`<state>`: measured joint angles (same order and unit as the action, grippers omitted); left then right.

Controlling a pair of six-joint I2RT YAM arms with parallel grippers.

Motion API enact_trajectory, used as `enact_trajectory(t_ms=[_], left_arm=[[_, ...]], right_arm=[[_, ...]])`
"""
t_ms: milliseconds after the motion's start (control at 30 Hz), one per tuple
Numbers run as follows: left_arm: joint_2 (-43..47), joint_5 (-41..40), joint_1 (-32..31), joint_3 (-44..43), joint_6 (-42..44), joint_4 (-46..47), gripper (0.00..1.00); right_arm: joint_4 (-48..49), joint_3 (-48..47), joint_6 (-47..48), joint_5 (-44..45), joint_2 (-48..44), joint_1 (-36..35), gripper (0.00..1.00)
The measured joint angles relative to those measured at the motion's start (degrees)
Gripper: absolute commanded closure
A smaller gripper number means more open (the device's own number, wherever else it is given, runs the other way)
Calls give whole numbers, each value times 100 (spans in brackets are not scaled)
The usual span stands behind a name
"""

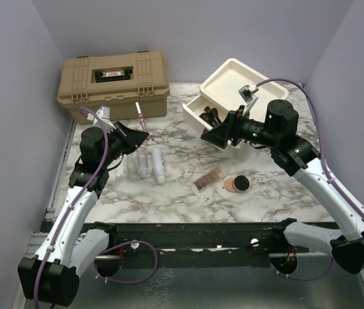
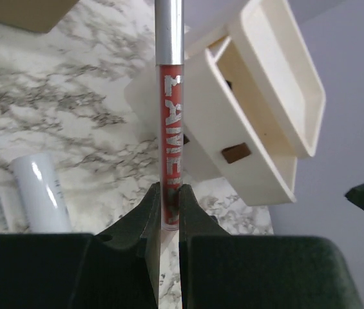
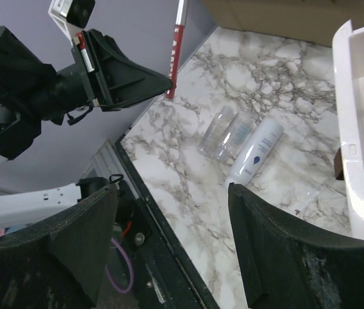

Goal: Organize the makeup
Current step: Pick up the lipstick at the center of the board, then place the lipstick in the drawer.

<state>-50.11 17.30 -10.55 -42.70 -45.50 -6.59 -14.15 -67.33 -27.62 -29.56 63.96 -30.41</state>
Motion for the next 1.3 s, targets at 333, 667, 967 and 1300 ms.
enact_trajectory(t_ms=[333, 667, 967, 1300], left_arm=[[-9, 968, -527, 2, -341, 1467, 100], [-695, 1156, -1816, -33, -354, 2334, 100], [-1064, 1141, -2282, -33, -623, 3274, 100], [-1141, 1113, -2564, -33, -752, 3722, 100]], right_arm=[[284, 0, -262, -470, 24, 0, 29], [402, -11, -509, -627, 267, 0, 34], [699, 83, -737, -540, 232, 0, 38], [1368, 540, -1202, -466, 146, 0, 58]])
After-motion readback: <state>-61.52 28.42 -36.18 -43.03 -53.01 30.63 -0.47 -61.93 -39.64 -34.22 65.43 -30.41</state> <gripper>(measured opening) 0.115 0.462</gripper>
